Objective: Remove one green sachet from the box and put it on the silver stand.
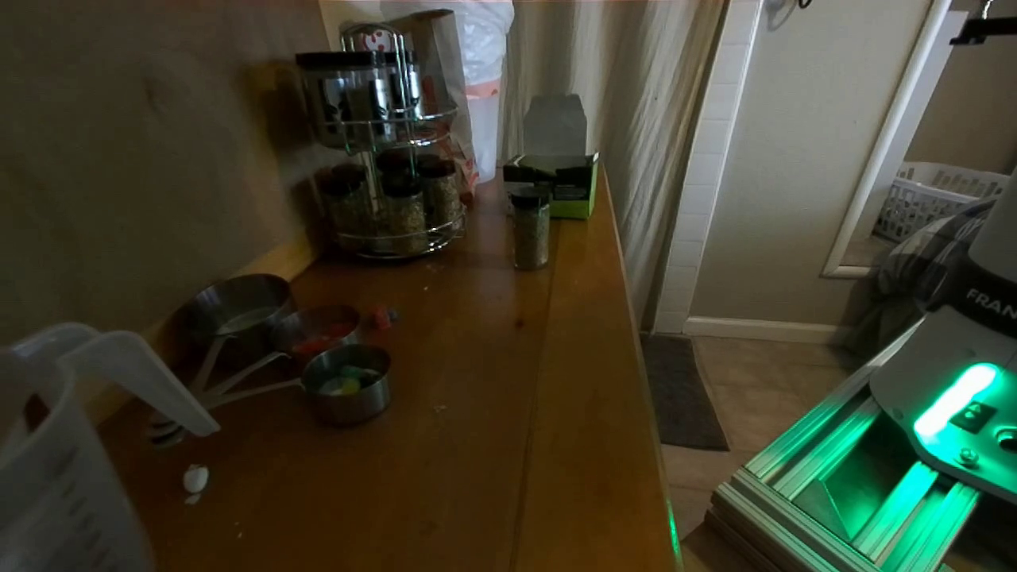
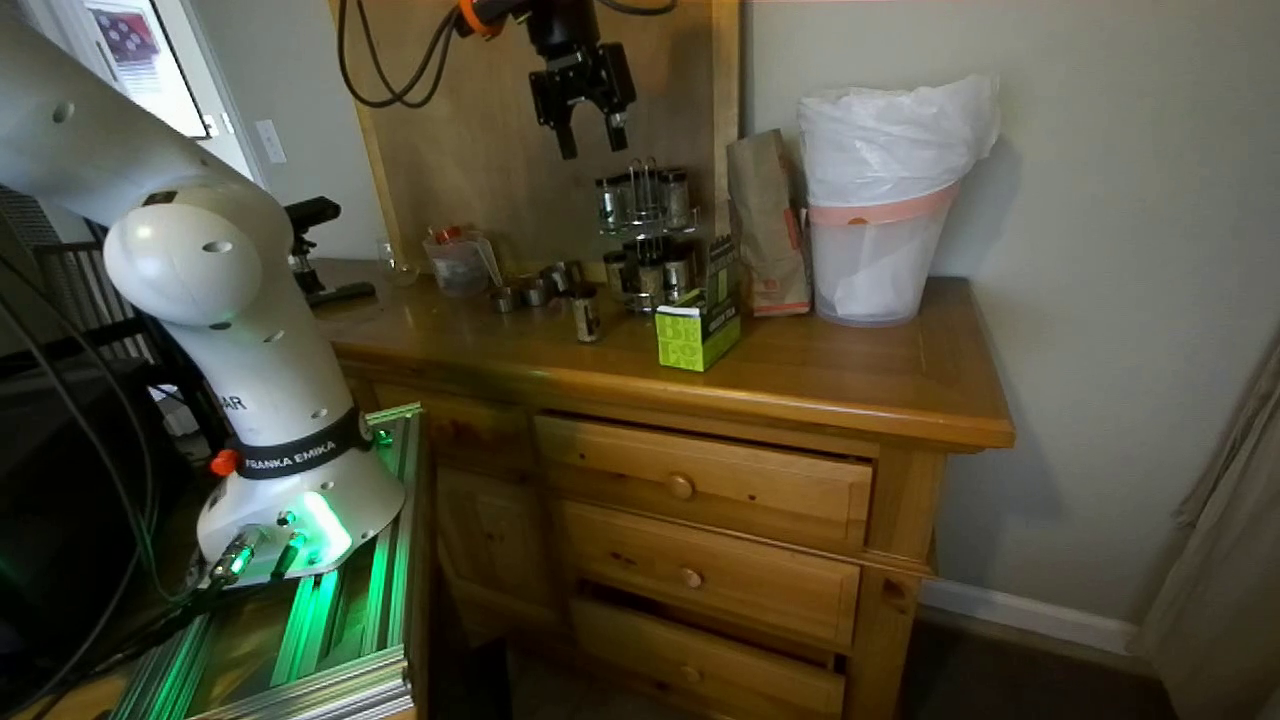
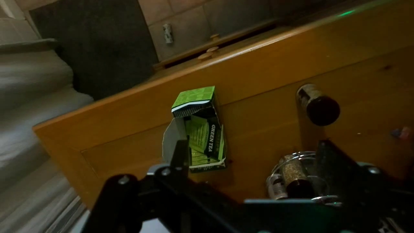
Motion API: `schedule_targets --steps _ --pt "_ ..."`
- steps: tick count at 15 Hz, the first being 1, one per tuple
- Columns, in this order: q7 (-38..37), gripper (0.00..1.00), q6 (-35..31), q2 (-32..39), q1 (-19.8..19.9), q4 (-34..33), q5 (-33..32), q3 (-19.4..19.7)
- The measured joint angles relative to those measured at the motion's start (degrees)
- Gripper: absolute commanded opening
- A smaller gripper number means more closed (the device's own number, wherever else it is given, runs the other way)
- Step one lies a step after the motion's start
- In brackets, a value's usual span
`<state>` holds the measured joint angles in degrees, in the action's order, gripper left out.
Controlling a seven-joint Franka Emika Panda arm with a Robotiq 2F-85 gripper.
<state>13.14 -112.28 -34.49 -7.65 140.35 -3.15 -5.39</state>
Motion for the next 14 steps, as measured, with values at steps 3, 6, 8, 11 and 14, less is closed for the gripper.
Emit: schedule_targets --steps 3,6,8,11,14 --pt "-2.05 1.00 -3.61 -1.69 0.23 3.82 -2.21 -0.30" --pt "-2.21 1.00 -3.96 -2.19 0.35 4.30 -2.44 -0.33" --pt "-2.21 1.00 -4.71 -2.10 0.18 4.45 -2.44 -0.35" --pt "-2.72 1.00 -11.32 -1.16 -0.94 7.27 -2.46 -1.80" --pt "-5.15 1.00 -20.74 1.13 -1.98 11.97 -4.51 -5.97"
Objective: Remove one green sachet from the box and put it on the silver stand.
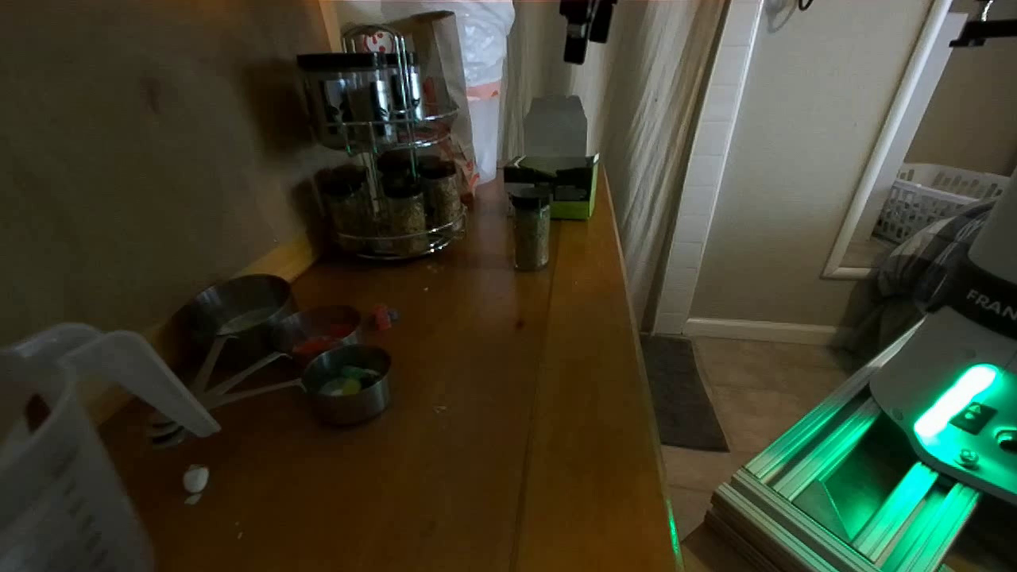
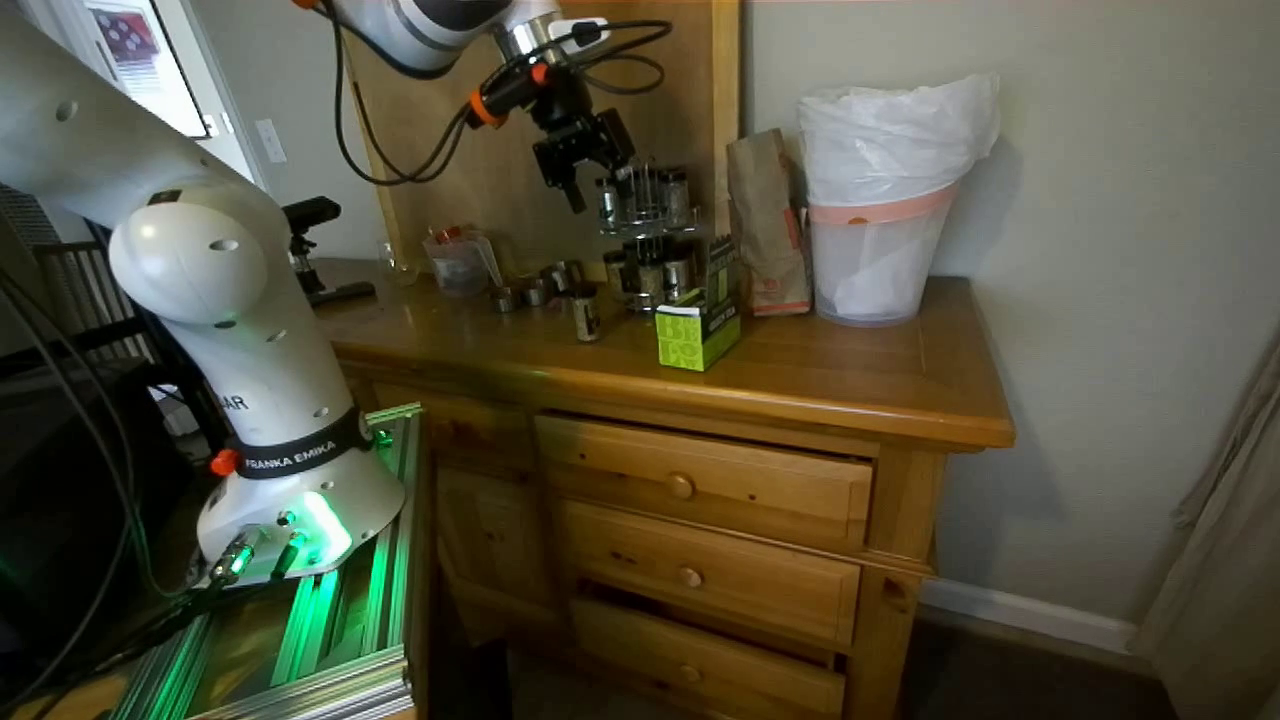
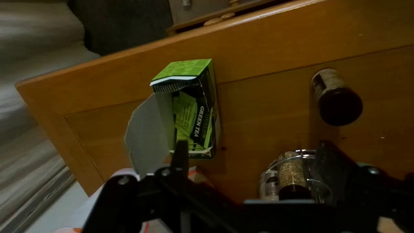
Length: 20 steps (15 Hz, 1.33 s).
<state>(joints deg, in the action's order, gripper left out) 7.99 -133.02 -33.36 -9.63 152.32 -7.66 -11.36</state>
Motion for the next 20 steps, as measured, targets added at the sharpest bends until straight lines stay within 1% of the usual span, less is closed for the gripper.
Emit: schedule_targets --steps 2,4,6,8,10,12,13,14,17,19,20 --pt "-3.85 1.00 -5.47 2.26 0.33 2.53 -3.94 -3.18" --pt "-8.55 1.00 -8.68 4.86 1.89 3.69 -8.73 -5.95" --pt "-14.39 1.00 -9.27 7.45 4.93 3.60 -14.10 -8.67" --pt "-19.11 1.00 -6.45 9.95 7.35 2.86 -17.63 -10.76" --pt "-20.56 1.00 -3.04 12.17 7.63 1.64 -18.40 -11.17" --pt "-20.77 0.98 -2.09 13.33 7.63 0.70 -18.46 -11.18" --pt "-20.78 0.97 -2.04 13.49 7.35 0.57 -18.46 -10.87" --pt "-20.78 1.00 -2.25 13.59 6.98 0.57 -18.47 -10.54" --pt "-21.73 0.99 -5.25 15.14 6.74 0.47 -19.66 -10.30" --pt "-23.18 0.84 -8.43 17.10 6.92 0.35 -22.08 -10.17" --pt "-24.19 0.74 -9.52 18.19 7.17 0.12 -23.73 -10.15"
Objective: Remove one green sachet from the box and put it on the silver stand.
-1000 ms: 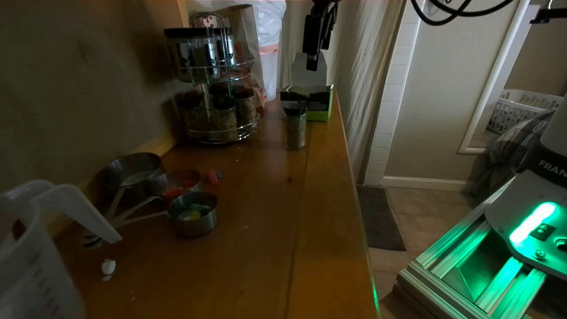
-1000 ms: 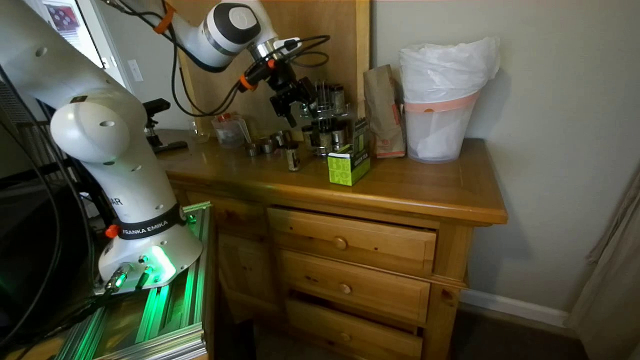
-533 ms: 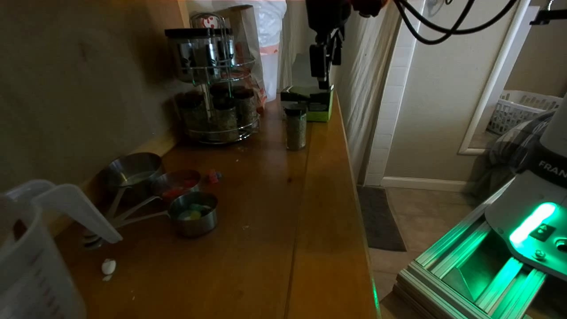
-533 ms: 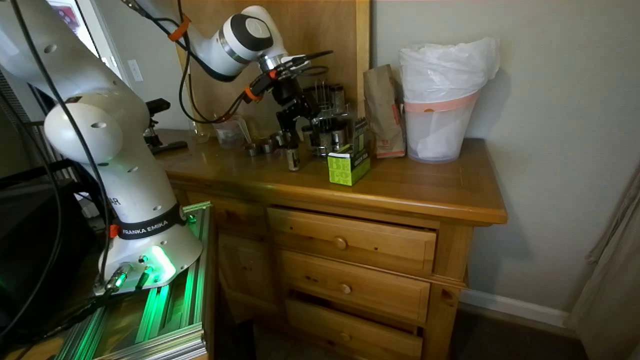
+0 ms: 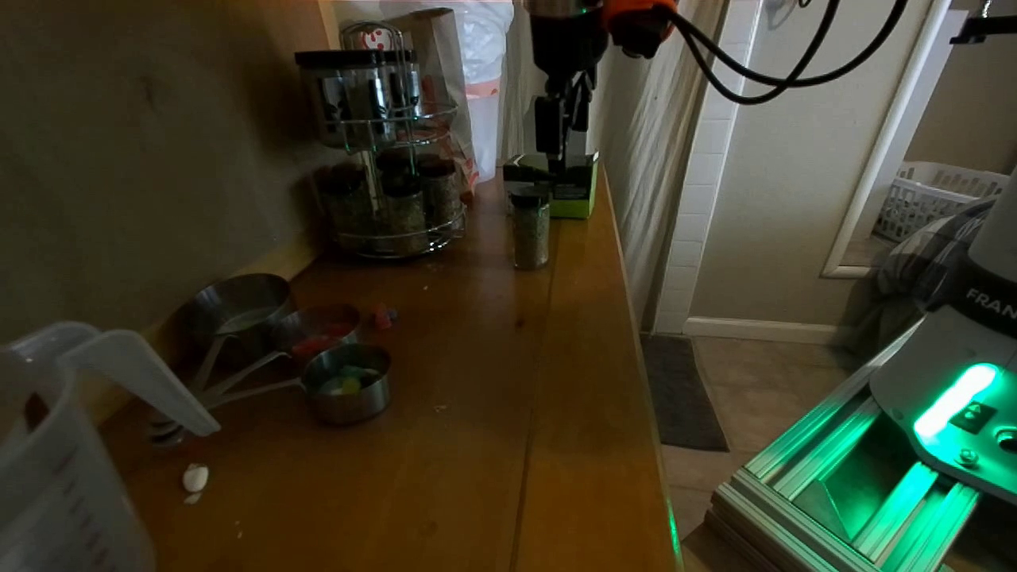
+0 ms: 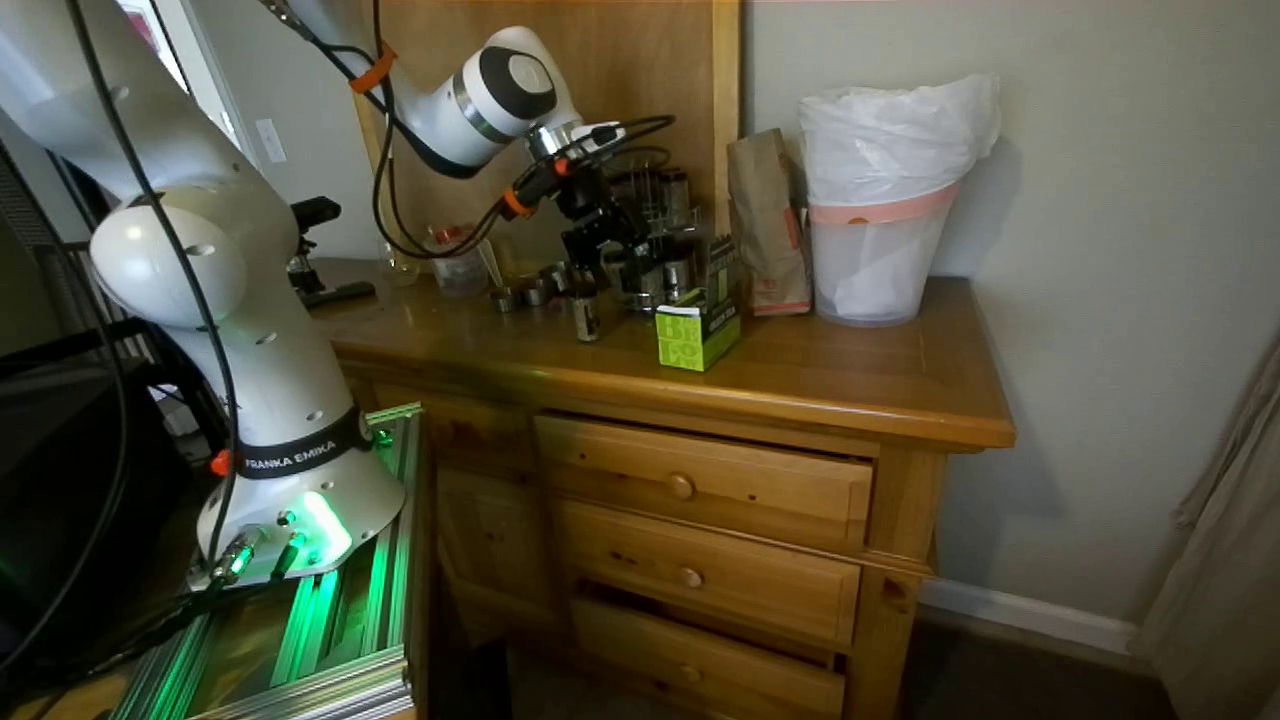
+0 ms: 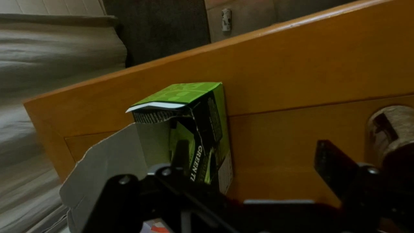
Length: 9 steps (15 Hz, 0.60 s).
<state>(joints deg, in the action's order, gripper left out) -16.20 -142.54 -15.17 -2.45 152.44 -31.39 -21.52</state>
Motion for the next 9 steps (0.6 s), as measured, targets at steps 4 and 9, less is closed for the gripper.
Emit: schedule_targets --steps 4,9 --pt "-4.26 0.63 -1.59 4.50 0.58 -2.65 -6.34 1.11" --pt "-6.98 0.66 -1.60 9.89 0.21 -7.21 -10.60 3.82"
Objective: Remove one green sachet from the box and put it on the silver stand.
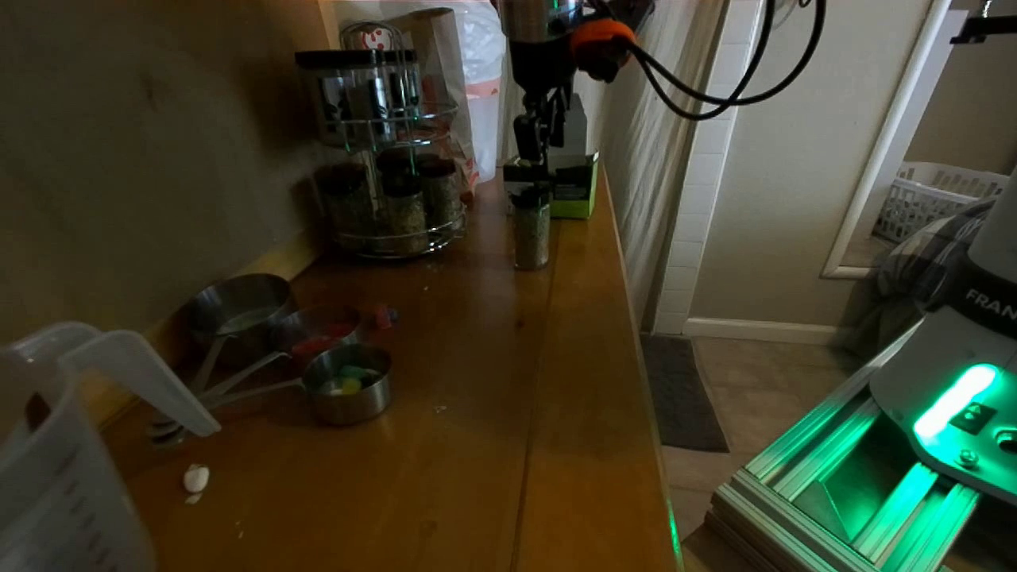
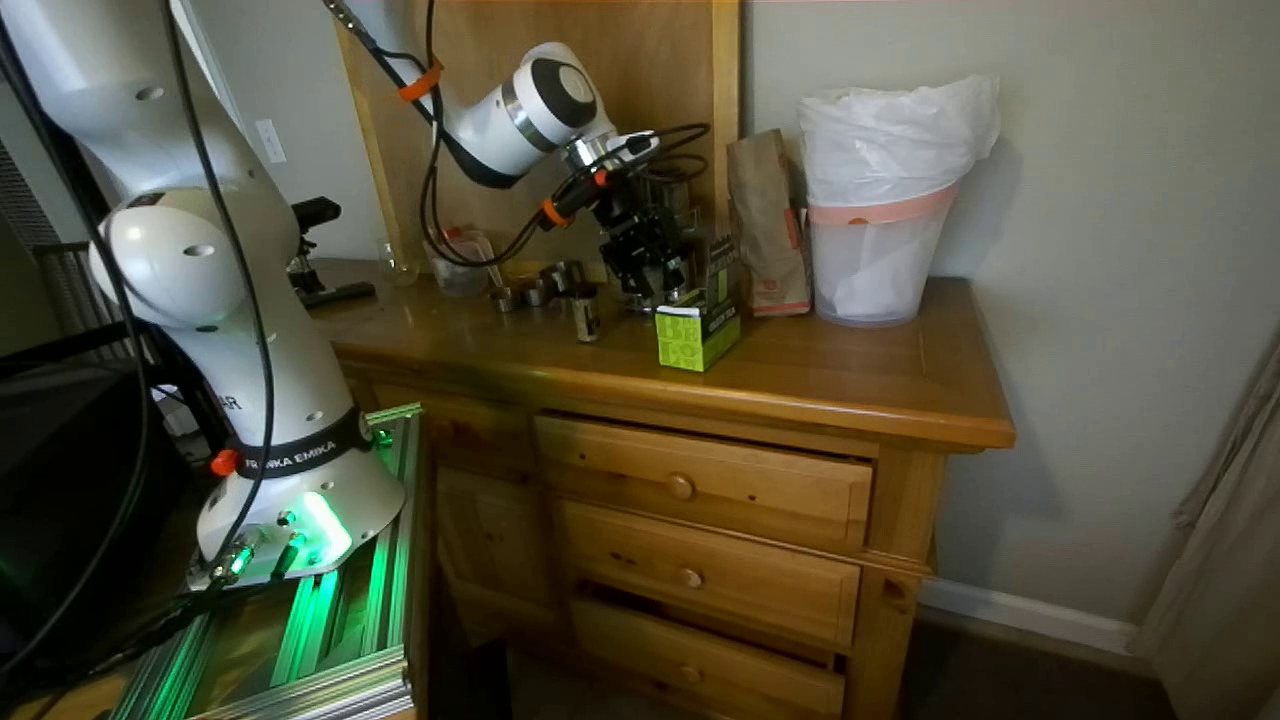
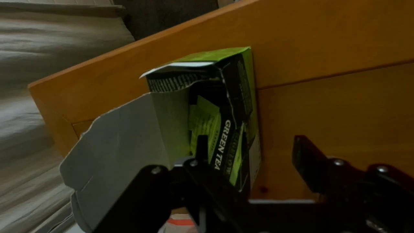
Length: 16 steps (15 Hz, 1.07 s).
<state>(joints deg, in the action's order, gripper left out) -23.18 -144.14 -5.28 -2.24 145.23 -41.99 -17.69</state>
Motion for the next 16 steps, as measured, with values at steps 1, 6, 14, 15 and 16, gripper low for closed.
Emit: schedule_targets --steps 1,6,14,15,16 --pt "-0.18 0.63 0.00 1.11 -0.23 -0.81 -0.28 0.64" --pt "-0.27 0.58 0.00 6.61 -1.90 -4.79 -0.35 3.93" --pt "0.31 0.55 -0.01 10.18 -3.91 -8.00 -0.29 7.82" --pt "0.63 0.54 -0.01 10.19 -3.98 -8.07 -0.25 8.05" --pt "1.13 0.54 -0.01 10.19 -4.02 -8.11 -0.18 8.20"
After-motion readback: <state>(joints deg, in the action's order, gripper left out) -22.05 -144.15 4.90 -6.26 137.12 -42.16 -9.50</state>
